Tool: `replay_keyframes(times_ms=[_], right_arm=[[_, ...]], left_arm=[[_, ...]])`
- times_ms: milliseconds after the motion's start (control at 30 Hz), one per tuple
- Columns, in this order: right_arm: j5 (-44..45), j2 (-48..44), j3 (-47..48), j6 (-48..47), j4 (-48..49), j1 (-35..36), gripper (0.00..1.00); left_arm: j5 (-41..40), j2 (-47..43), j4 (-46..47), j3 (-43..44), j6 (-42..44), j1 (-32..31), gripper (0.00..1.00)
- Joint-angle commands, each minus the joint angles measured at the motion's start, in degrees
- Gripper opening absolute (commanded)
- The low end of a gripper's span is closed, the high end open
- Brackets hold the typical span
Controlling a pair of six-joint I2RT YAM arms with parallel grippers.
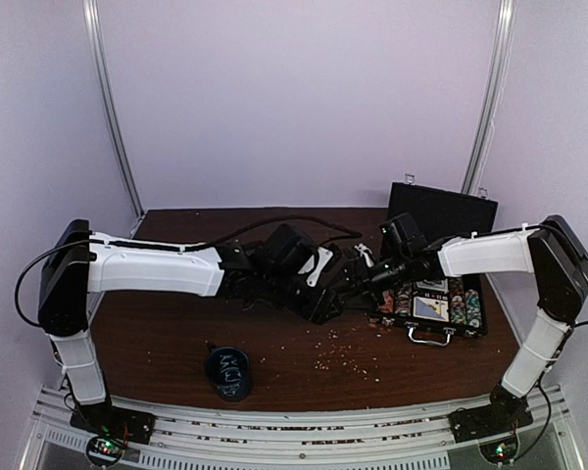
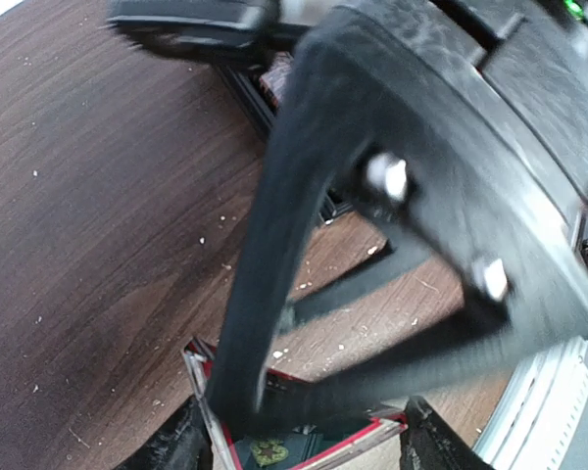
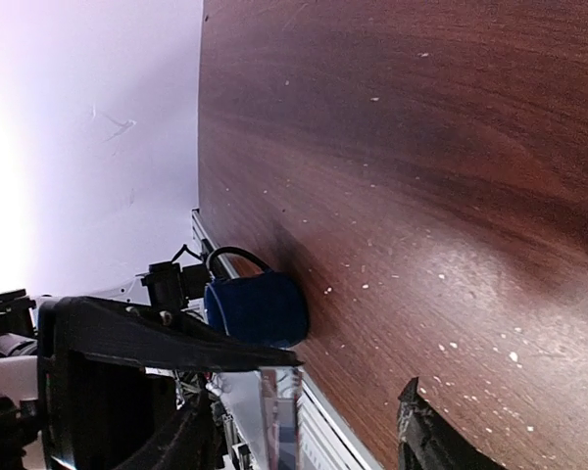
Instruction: Pack up texas hold em set
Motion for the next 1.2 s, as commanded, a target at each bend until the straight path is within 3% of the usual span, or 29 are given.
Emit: replay_keyframes(times_ms=[0,67,133,300,367,467,567,833,1000,1167], right_arm=[[-3.33,1.69,3.68,-1.73,-0.33,2.25,0.61],[-3.94,2.36,4.14,-2.32,-0.97,2.82,0.58],[-4.29,2.65,4.62,-3.17,-2.09,3.12,0.49],[-3.56,2.54,5.63,-5.70,-5.35,3.02,0.13],[-2.15,2.13,6.22,-7.05,-7.16,2.56,0.00],[2.88,0.11,6.40,-8.76,-9.86,0.26,0.00],[9.18,-4.09,3.92,-8.11,-10.42,-4.23,0.00],[25.52,-18.20,-7.99,-9.84,-13.96,-21.62,0.00],[30.07,-23.29,-13.73,-12.78,-15.66,-29.22,0.00],[31.13,-23.84,-18.03,-13.75,-14.89,-31.65,0.00]], left_arm=[[0.45,0.42,4.06,3.16,1.17,-0.31,0.50],[0.14,0.73,3.62,3.61,1.17,-0.31,0.50],[-0.53,0.75,3.64,3.76,1.09,-0.31,0.49],[-2.15,0.76,3.41,3.93,0.75,-0.31,0.50],[-4.44,0.57,2.31,4.09,0.17,-0.31,0.57],[-11.36,-1.35,0.69,2.65,-2.56,-0.25,0.78],[-17.32,-6.26,1.00,-1.49,-5.55,0.13,0.87],[-20.75,-21.83,-1.90,-17.57,-13.03,9.62,0.91],[-15.69,-33.64,-2.34,-29.76,-16.13,21.68,0.92],[-9.40,-39.80,-1.54,-35.89,-14.99,28.52,0.95]])
